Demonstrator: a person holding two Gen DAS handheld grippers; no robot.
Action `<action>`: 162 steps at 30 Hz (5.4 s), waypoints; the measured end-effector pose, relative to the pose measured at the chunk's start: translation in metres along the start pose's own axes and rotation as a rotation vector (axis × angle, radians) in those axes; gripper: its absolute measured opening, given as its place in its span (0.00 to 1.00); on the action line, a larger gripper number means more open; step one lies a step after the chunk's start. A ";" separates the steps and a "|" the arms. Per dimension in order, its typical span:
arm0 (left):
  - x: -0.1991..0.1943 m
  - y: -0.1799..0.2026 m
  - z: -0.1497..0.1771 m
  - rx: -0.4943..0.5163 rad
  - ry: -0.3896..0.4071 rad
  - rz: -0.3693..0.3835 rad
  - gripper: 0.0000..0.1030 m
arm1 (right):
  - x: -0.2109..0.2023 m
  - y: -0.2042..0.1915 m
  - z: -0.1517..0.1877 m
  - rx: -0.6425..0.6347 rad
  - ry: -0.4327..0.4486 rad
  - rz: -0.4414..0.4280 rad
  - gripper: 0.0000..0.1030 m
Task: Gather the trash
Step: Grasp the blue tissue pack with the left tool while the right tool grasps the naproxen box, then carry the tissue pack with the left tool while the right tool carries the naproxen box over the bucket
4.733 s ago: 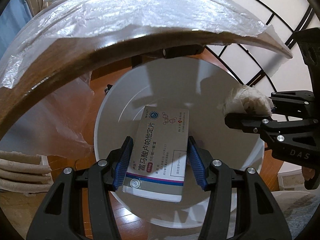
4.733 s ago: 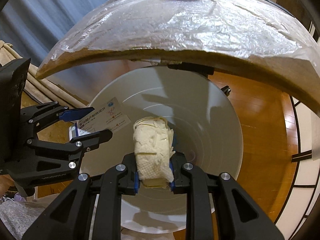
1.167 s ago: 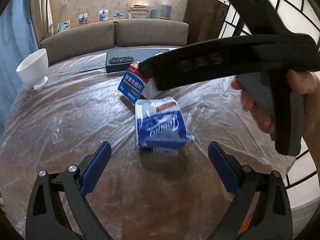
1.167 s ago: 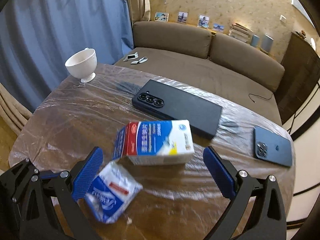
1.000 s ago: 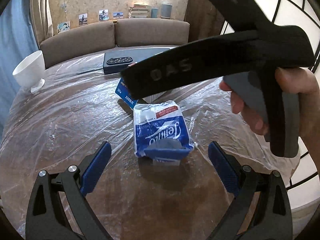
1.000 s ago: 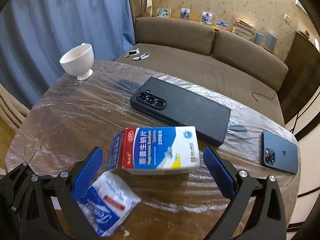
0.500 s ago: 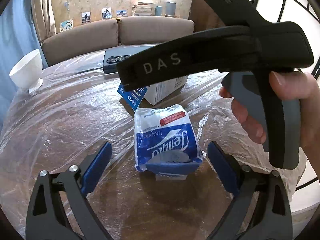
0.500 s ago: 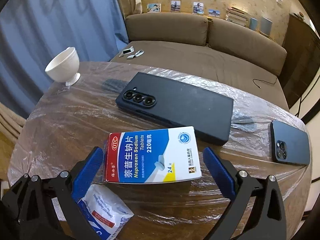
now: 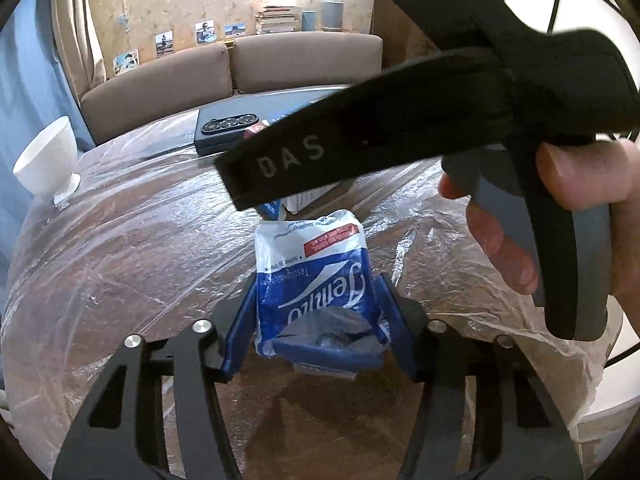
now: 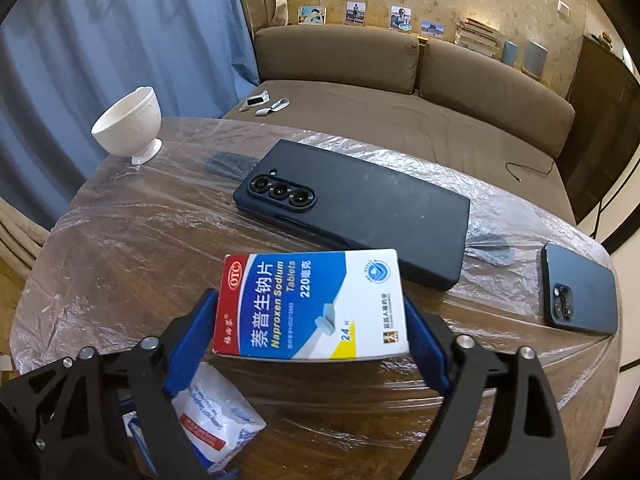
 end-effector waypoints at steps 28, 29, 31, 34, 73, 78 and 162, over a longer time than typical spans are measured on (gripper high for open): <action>-0.023 -0.031 0.011 -0.088 0.028 0.009 0.52 | -0.062 0.037 0.047 0.179 0.058 0.032 0.78; -0.024 -0.033 0.011 -0.092 0.028 0.010 0.52 | -0.064 0.036 0.051 0.187 0.058 0.030 0.78; -0.025 -0.035 0.014 -0.100 0.028 0.013 0.52 | -0.068 0.034 0.059 0.198 0.058 0.027 0.78; -0.029 -0.036 0.018 -0.104 0.033 0.015 0.52 | -0.072 0.031 0.069 0.210 0.055 0.030 0.78; -0.085 -0.037 0.073 -0.157 0.033 0.016 0.52 | -0.120 -0.034 0.172 0.312 0.028 -0.044 0.78; -0.098 -0.035 0.082 -0.158 0.043 0.014 0.52 | -0.129 -0.050 0.183 0.293 0.029 -0.066 0.78; -0.046 0.016 0.231 -0.034 -0.277 0.044 0.52 | -0.074 -0.112 0.318 0.257 -0.258 -0.100 0.77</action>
Point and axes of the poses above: each gripper's, at about its wrist camera, not at the fingertips, and x roughly the way its jaws point, y to its right, z to its underside, the point moved 4 cm from there along x, roughly the way its jaws point, and after that the axes turned 6 degrees about z, right-handed, at the moved point
